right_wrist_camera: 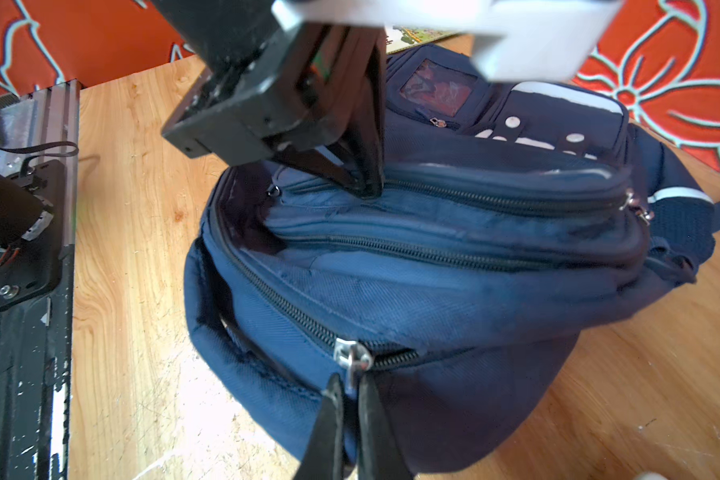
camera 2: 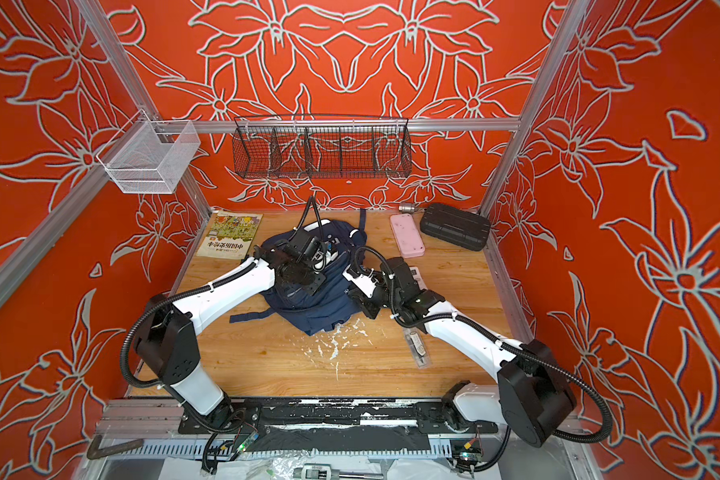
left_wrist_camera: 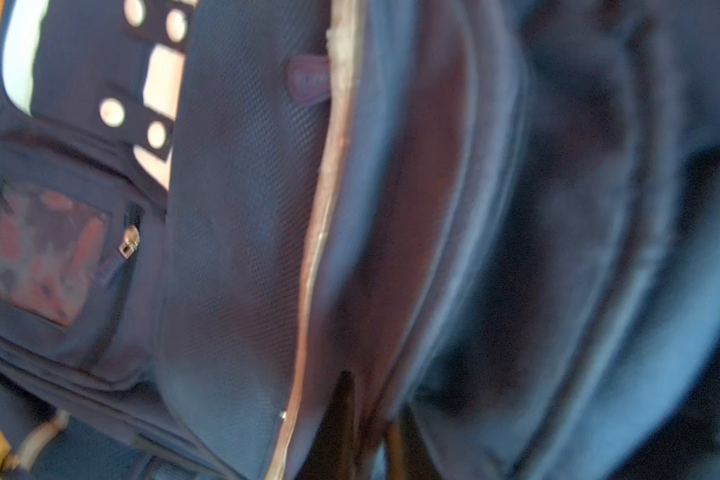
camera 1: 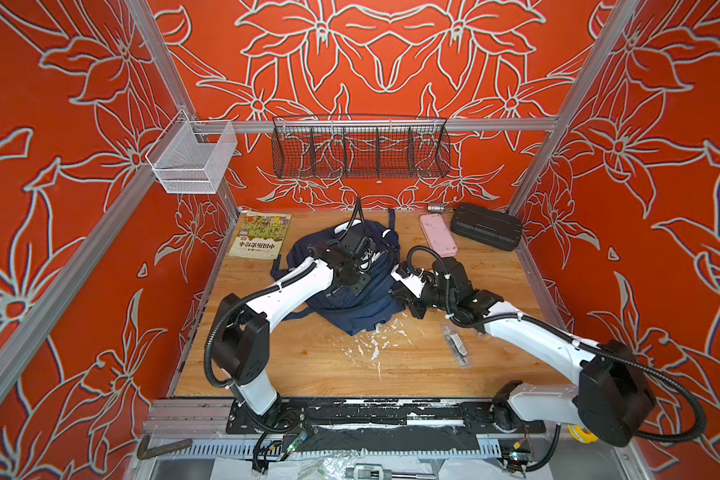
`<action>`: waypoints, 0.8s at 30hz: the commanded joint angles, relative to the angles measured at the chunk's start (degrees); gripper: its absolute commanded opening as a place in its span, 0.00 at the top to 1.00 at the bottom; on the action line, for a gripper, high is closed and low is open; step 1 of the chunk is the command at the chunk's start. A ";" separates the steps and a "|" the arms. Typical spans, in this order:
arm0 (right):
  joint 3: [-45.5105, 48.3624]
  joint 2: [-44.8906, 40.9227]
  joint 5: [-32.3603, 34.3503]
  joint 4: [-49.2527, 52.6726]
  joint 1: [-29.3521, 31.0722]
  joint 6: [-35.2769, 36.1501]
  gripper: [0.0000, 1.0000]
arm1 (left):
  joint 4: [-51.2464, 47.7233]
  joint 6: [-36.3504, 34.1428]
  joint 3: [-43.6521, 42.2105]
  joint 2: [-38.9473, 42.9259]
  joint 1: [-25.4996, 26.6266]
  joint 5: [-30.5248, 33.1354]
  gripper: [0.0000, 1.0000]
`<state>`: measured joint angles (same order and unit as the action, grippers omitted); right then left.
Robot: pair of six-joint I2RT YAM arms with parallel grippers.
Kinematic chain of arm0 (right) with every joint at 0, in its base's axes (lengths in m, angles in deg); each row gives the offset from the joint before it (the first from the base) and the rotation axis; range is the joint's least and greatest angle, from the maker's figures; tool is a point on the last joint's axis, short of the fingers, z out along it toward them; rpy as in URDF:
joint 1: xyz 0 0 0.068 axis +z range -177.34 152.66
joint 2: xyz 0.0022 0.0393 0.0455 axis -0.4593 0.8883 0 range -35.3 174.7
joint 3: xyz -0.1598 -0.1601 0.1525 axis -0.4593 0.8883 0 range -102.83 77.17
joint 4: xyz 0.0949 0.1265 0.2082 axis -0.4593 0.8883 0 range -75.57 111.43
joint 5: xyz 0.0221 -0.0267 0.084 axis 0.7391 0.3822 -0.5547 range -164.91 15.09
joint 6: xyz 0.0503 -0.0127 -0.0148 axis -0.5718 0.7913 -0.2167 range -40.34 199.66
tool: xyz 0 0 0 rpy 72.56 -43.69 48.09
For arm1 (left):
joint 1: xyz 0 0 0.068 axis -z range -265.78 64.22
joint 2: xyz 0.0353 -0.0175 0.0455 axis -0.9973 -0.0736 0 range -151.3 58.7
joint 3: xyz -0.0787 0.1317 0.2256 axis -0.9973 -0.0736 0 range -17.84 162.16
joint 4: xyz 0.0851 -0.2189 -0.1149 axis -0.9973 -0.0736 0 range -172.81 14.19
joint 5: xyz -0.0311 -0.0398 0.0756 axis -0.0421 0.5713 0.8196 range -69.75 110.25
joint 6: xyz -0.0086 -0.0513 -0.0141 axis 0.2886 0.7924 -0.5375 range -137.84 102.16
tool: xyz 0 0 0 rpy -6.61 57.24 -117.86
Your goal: Pack the student bag
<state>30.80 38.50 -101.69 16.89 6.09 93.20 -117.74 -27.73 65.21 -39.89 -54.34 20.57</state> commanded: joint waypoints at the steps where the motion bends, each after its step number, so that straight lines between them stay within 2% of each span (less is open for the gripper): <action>1: -3.71 -0.79 -0.21 0.04 -0.17 0.42 1.00 | -8.29 7.33 7.15 -3.37 -0.54 -1.86 1.00; 5: -4.25 -0.93 0.41 0.71 1.25 -1.85 1.00 | -12.74 15.28 12.75 -4.14 -0.57 0.32 1.00; 8: -4.61 -0.90 3.73 1.58 5.22 -1.93 1.00 | -13.96 19.82 15.69 -4.13 -0.67 2.09 1.00; 13: -2.47 -1.66 5.40 -3.44 8.14 -7.24 1.00 | -16.71 25.97 18.60 -3.16 -1.06 2.72 1.00; 15: -1.19 -1.86 6.84 -5.47 7.22 -6.67 1.00 | -19.17 28.30 19.13 -2.12 -1.21 1.15 1.00; 18: -4.10 0.23 2.01 -2.60 2.95 -4.77 1.00 | -20.34 32.28 17.67 0.51 -1.14 -3.38 1.00; 24: -12.77 5.07 -4.39 4.96 -3.84 2.63 1.00 | -12.31 42.88 10.06 6.95 -1.08 -11.99 1.00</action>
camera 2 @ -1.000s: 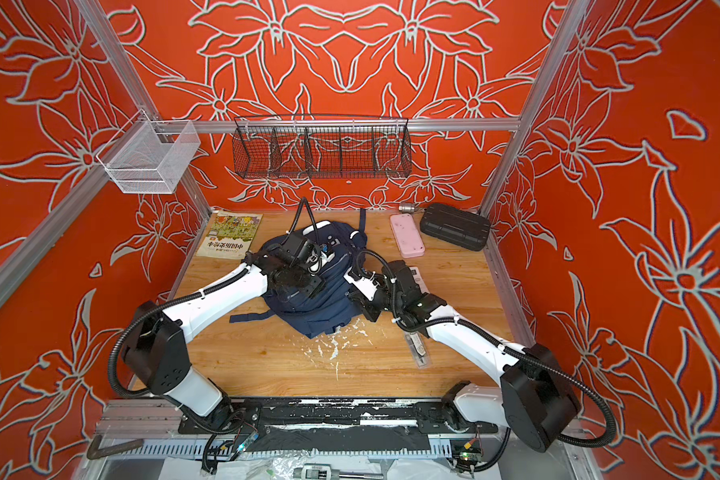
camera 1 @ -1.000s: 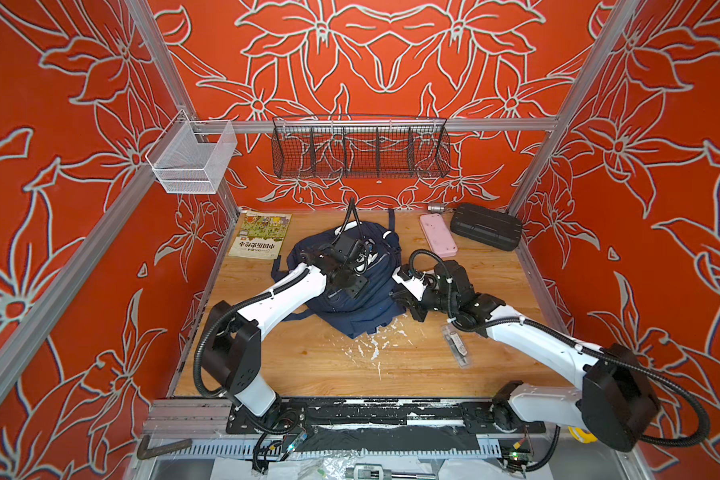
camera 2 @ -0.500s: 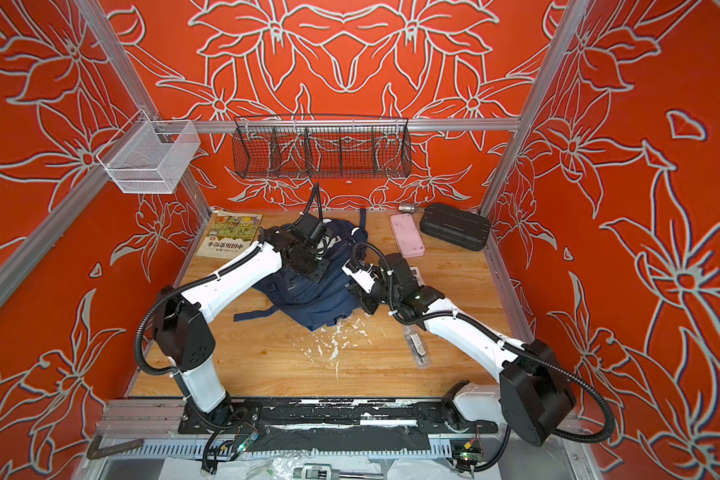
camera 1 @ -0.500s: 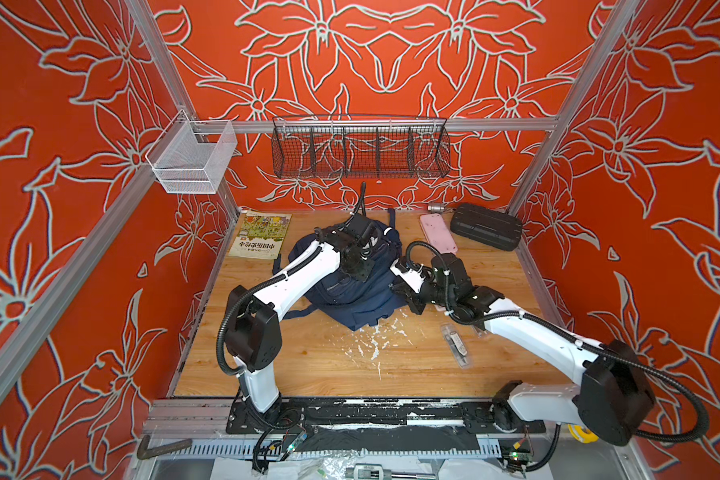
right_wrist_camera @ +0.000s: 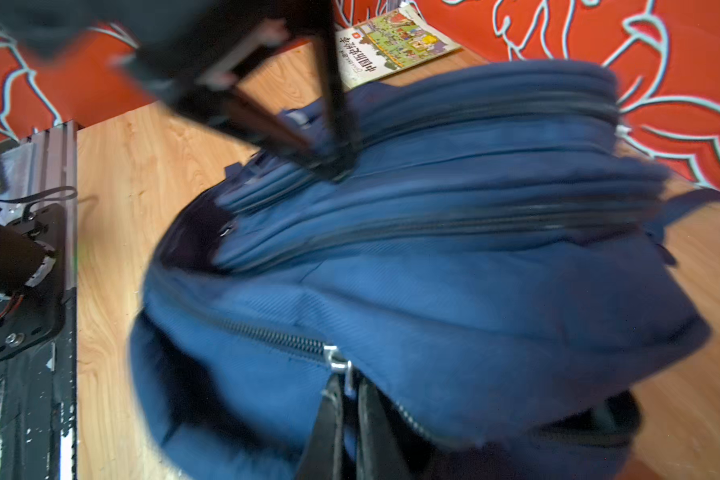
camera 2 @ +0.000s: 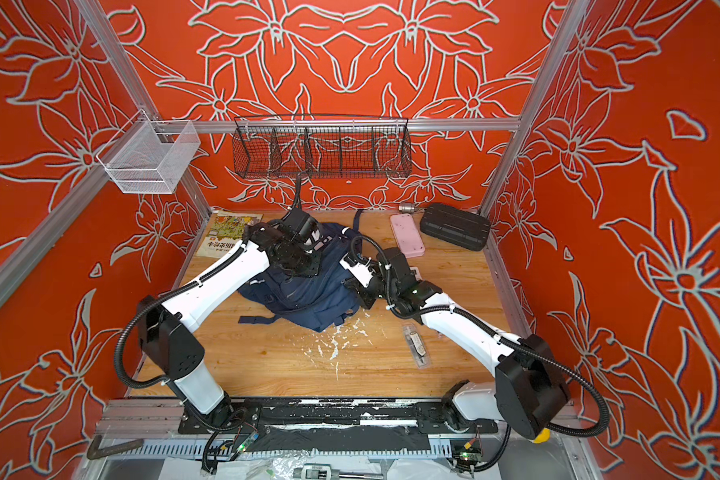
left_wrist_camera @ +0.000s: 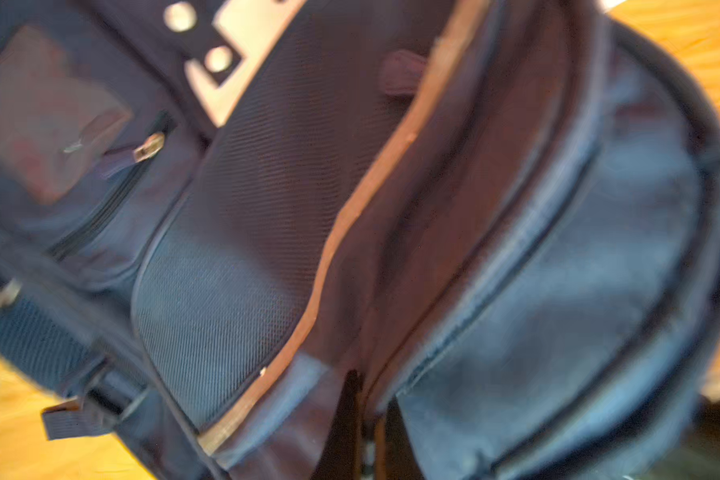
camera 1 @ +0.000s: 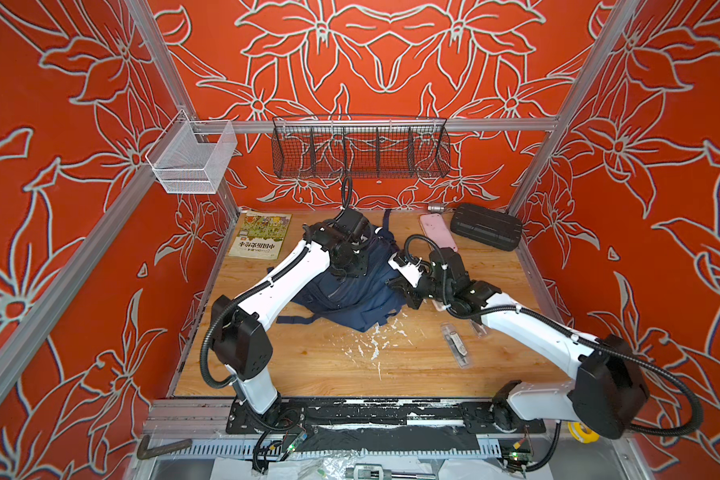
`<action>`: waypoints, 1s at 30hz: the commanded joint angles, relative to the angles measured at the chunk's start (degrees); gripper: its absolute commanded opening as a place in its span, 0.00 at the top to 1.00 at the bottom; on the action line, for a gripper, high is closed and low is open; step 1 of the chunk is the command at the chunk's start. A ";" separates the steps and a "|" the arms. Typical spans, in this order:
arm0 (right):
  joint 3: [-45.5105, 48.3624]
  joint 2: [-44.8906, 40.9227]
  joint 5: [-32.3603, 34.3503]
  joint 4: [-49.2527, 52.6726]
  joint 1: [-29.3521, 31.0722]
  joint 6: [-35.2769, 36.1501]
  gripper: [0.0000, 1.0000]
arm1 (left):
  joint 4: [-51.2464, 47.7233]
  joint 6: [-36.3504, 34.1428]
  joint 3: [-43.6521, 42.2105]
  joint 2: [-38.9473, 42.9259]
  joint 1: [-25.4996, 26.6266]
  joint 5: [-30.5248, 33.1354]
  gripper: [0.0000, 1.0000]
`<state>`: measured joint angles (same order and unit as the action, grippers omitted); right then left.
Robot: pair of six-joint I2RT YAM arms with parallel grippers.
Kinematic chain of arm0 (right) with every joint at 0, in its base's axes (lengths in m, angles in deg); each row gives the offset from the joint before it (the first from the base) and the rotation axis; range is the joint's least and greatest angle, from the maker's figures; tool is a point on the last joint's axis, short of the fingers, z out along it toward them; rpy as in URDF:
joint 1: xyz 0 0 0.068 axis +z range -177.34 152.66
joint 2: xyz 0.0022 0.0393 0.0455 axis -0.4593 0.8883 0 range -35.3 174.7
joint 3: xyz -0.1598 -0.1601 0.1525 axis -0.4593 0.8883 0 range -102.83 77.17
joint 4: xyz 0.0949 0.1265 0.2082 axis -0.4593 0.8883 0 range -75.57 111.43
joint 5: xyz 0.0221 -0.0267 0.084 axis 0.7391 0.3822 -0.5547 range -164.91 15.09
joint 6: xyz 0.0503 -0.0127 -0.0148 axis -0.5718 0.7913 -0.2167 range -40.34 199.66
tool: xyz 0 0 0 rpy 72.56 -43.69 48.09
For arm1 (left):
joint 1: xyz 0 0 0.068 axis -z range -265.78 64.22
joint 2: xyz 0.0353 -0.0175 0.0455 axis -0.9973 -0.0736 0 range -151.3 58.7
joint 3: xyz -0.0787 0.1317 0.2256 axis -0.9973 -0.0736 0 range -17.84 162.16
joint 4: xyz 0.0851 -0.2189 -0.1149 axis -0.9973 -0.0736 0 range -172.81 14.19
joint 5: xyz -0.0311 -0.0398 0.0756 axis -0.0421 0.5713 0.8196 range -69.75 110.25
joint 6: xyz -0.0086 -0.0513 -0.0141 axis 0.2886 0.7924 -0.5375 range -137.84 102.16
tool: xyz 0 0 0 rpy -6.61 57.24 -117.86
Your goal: Pack the student bag
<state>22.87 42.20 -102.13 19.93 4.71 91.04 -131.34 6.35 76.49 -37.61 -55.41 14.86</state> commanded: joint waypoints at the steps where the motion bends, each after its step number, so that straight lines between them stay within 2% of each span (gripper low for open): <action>1: -6.15 2.08 -5.28 2.98 -3.29 5.61 1.00 | 2.40 10.13 -1.80 5.02 0.00 -7.45 1.00; 3: -8.97 3.71 -6.79 6.00 -4.57 8.36 1.00 | 4.45 11.95 -1.88 5.09 0.04 -9.74 1.00; 6: -12.26 5.41 -5.96 10.15 -5.62 11.92 1.00 | 6.34 13.05 -0.04 4.00 -0.25 -9.19 1.00; 11: -14.59 4.22 -5.59 15.21 -4.47 13.17 1.00 | 10.87 19.30 3.41 0.94 -3.52 -11.72 1.00; 14: -13.26 2.05 -0.21 16.29 0.07 14.40 1.00 | 19.53 26.29 -0.65 2.72 -6.02 -14.96 1.00; 24: -10.68 0.06 14.08 17.52 8.35 9.59 1.00 | 33.40 40.66 -6.80 7.68 -7.87 -12.35 1.00; 30: -9.39 -1.01 16.83 15.68 10.91 8.87 1.00 | 36.42 45.26 -8.16 8.67 -8.24 -7.60 1.00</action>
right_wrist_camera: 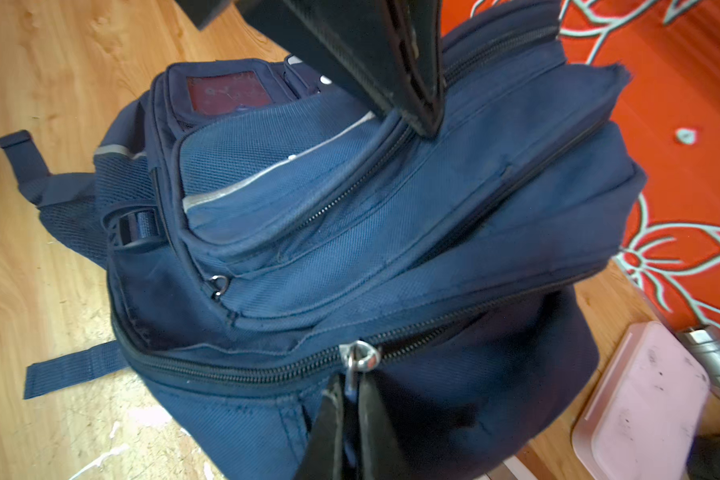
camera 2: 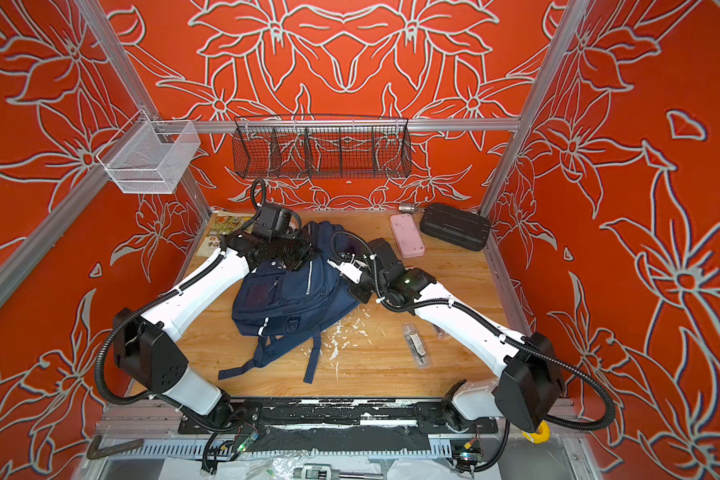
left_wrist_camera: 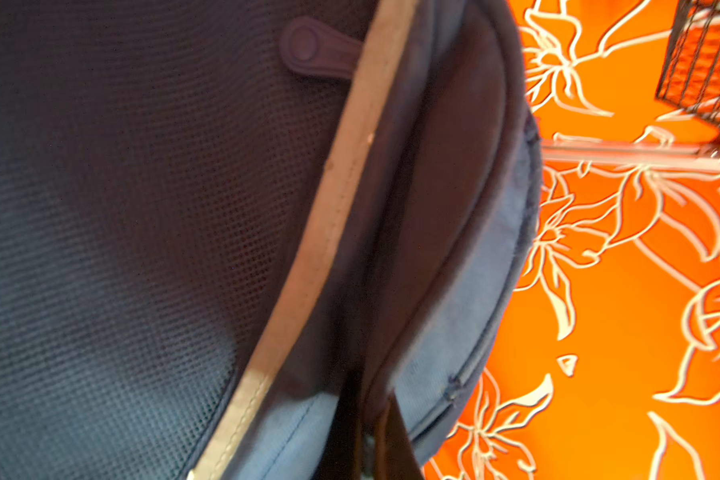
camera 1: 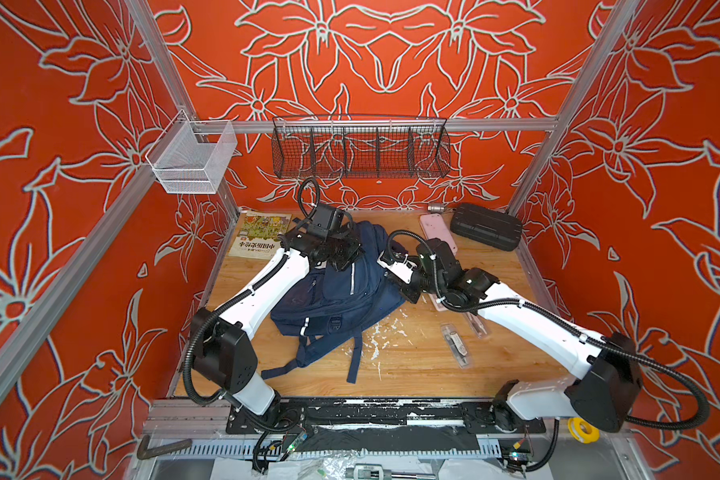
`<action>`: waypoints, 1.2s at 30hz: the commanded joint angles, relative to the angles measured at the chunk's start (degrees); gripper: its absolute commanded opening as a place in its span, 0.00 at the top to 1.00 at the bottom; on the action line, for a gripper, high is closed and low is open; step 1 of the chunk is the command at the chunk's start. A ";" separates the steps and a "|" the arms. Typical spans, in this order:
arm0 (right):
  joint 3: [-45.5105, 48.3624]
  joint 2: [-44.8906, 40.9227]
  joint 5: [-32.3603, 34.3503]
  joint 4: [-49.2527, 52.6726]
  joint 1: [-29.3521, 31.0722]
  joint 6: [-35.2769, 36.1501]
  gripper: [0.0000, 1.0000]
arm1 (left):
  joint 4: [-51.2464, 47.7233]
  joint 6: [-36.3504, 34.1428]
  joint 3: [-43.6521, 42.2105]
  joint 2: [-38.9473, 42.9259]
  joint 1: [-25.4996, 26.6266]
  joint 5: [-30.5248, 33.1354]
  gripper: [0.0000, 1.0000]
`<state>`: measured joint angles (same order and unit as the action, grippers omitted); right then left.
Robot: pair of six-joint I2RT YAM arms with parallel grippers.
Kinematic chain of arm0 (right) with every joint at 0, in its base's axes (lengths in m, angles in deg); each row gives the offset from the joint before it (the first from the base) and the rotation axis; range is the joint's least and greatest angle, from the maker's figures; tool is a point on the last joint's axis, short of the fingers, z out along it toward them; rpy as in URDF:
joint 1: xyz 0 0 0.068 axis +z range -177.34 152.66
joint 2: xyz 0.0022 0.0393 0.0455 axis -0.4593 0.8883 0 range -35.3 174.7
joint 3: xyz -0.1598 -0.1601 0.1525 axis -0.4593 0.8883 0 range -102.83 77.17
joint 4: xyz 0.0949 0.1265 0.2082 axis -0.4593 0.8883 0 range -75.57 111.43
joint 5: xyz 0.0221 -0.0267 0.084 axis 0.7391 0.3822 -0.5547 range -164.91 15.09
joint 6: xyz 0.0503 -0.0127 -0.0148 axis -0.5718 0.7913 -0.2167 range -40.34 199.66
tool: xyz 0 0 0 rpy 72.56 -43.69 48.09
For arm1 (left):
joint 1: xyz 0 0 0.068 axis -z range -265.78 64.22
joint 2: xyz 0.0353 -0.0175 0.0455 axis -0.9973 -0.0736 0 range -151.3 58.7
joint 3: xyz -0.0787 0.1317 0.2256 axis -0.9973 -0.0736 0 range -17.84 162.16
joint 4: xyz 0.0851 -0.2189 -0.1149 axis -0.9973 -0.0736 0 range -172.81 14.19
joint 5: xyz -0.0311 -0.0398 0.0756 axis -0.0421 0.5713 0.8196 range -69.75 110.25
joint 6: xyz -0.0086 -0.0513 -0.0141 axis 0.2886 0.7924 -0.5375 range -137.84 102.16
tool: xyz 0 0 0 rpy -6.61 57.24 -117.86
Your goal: Pack the student bag
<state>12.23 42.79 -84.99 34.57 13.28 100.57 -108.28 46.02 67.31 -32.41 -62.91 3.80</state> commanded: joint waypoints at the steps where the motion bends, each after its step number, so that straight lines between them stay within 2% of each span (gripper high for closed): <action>1: 1.72 -1.77 -0.07 0.30 2.92 -0.90 1.00 | 13.97 6.63 0.91 3.41 -0.90 3.48 1.00; 8: 5.74 -1.27 0.14 -5.84 7.80 -4.51 1.00 | 15.43 9.77 3.46 1.52 -1.00 4.54 1.00; 14: 11.99 -3.70 -14.10 -16.76 9.15 -2.20 1.00 | 12.08 7.91 6.74 0.09 -0.99 5.55 1.00; 17: 9.97 -1.70 -12.72 -14.31 9.07 -3.76 1.00 | 13.37 8.62 5.31 0.40 -0.98 5.17 1.00; 19: 9.90 -1.55 -11.64 -14.15 8.39 -3.79 1.00 | 10.15 6.83 6.14 0.63 -0.94 5.46 1.00; 24: 11.69 -3.78 -18.34 -16.16 0.38 -4.80 1.00 | 1.89 2.44 3.54 5.98 -0.99 9.76 1.00; 28: 10.37 -3.28 -25.46 -14.51 -6.29 -2.06 1.00 | -5.83 0.90 1.45 9.85 -0.96 11.83 1.00; 32: 4.10 0.89 -31.28 -8.58 -10.43 2.73 1.00 | -10.30 0.95 -0.17 11.12 -0.90 9.17 1.00; 36: -2.75 5.29 -33.42 -1.78 -12.67 7.26 1.00 | -11.68 1.27 -0.80 10.83 -0.90 7.23 1.00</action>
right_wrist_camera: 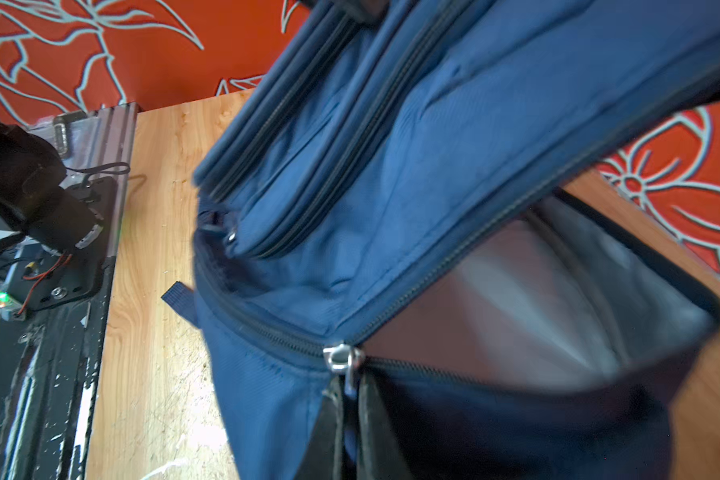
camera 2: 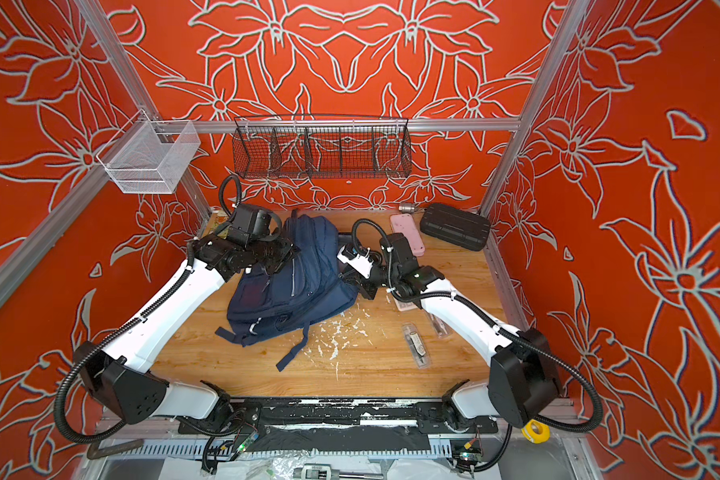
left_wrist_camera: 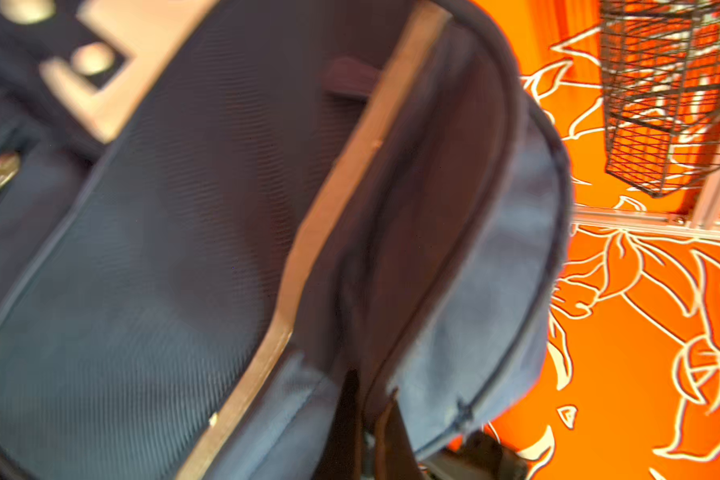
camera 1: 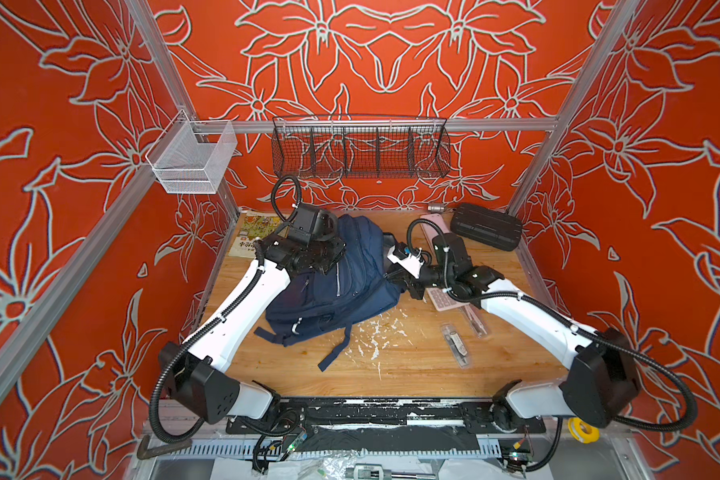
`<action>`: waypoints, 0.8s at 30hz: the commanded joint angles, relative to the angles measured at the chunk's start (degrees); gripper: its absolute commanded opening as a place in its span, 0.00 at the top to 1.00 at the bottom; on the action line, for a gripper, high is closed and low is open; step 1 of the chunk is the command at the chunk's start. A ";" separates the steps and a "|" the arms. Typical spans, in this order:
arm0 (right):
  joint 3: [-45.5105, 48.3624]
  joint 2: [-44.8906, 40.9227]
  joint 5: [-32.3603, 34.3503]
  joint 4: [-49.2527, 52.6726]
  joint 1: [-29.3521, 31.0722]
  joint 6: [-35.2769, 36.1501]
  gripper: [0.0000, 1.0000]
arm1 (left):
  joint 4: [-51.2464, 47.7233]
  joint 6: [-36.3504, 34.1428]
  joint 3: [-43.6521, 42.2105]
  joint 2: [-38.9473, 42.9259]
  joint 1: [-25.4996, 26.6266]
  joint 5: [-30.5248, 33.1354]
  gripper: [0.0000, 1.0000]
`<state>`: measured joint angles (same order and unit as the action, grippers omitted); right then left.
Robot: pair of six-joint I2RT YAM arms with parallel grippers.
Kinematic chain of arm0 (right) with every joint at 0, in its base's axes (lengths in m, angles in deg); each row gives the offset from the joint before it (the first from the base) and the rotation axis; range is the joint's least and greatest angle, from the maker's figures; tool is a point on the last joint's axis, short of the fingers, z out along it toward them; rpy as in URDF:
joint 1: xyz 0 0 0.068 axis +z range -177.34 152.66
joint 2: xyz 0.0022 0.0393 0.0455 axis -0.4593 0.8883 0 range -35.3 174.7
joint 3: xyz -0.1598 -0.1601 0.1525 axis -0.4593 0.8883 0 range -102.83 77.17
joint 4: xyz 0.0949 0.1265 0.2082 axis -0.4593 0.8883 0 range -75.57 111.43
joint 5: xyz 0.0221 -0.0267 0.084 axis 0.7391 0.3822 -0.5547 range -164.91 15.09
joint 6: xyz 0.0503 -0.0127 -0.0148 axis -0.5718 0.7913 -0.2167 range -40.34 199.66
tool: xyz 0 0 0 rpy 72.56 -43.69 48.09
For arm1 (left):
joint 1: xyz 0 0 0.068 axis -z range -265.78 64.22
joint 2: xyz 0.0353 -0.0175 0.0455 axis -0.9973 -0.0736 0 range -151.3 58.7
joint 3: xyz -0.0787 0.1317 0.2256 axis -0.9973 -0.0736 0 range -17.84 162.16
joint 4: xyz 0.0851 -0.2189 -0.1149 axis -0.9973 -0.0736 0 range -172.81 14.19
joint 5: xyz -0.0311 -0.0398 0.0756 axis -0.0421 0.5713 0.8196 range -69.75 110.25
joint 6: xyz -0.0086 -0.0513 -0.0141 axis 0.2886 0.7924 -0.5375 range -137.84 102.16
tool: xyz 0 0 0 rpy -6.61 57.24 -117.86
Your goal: Pack the student bag
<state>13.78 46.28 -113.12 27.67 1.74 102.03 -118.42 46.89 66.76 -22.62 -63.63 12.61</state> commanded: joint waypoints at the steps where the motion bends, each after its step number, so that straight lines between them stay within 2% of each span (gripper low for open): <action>1: -5.09 2.08 -5.19 6.18 -1.23 7.01 1.00 | -1.47 0.35 -0.22 0.54 -0.18 -1.75 1.00; 7: -3.12 0.23 -5.48 4.72 -1.26 11.20 1.00 | -2.35 -5.30 5.46 -6.27 -0.18 -4.48 1.00; 10: -2.11 -0.78 -4.85 4.06 -1.11 12.33 1.00 | -5.52 -11.30 10.63 -10.46 -0.17 -6.52 0.81; 12: -1.59 -1.39 -4.53 3.58 -1.13 12.95 1.00 | -7.45 -14.89 13.22 -12.27 -0.18 -7.28 0.63; 14: -0.75 -2.01 -3.85 2.65 -1.11 13.35 1.00 | -10.18 -18.83 16.23 -13.81 -0.10 -6.93 0.53; 17: 0.02 -2.56 -2.93 1.82 -0.96 13.65 1.00 | -13.29 -24.43 19.89 -15.64 0.13 -6.65 0.44; 21: 0.53 -2.94 -2.72 1.24 -0.95 14.02 1.00 | -21.76 -32.03 27.57 -20.70 1.28 -5.06 0.41; 24: 1.16 -3.51 -2.75 0.04 -0.90 14.10 1.00 | -30.26 -38.09 36.34 -26.70 3.07 -2.33 0.40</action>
<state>14.48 45.67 -114.11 31.69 0.51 113.79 -138.16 17.71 97.99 -44.83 -62.14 7.50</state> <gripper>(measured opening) 0.076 0.596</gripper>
